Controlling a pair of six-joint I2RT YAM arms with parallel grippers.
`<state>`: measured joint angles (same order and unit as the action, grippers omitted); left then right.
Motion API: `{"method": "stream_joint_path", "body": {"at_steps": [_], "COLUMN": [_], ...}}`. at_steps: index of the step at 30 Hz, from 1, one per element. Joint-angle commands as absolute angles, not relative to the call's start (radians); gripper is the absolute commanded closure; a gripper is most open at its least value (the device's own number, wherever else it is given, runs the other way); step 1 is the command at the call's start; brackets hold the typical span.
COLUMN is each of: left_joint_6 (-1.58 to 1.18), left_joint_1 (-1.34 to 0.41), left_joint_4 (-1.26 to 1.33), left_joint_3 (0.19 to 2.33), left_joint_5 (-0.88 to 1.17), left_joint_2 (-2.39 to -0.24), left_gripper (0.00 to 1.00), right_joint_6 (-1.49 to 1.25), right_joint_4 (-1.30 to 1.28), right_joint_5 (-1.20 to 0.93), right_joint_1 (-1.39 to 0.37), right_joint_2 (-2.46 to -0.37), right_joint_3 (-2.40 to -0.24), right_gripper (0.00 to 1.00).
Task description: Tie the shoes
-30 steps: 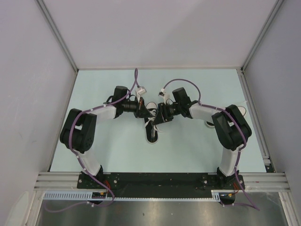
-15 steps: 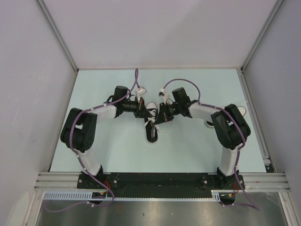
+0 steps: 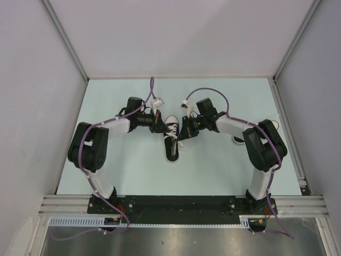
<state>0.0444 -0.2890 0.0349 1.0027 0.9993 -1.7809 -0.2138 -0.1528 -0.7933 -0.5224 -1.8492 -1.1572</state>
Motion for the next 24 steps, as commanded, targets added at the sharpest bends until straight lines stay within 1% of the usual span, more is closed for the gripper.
{"method": "stream_joint_path", "body": {"at_steps": [1,12,13,24], "left_joint_6": [0.09,0.138,0.15,0.221], "left_joint_1": [-0.267,-0.252,-0.25,-0.235], "left_joint_4": [0.029,0.008,-0.029,-0.086], "left_joint_3": [1.045,1.058,1.063,1.08], "left_joint_5": [1.002,0.963,0.953,0.93], "left_joint_2": [-1.753,-1.75,-1.752,-1.752], "left_gripper": [1.0,1.0,1.0,1.0], "right_joint_6": [-0.176,-0.132,-0.129,-0.106], "right_joint_4": [-0.201,-0.253,-0.256,-0.285], "right_joint_5": [-0.784,-0.762,-0.762,-0.758], "right_joint_1": [-0.517,-0.518,-0.52,-0.522], "right_joint_2": [-1.802,-1.802,-1.801,-1.815], "right_joint_3": [-1.189,-1.189,-1.189,-1.189], "right_gripper": [1.0,1.0,1.0,1.0]}}
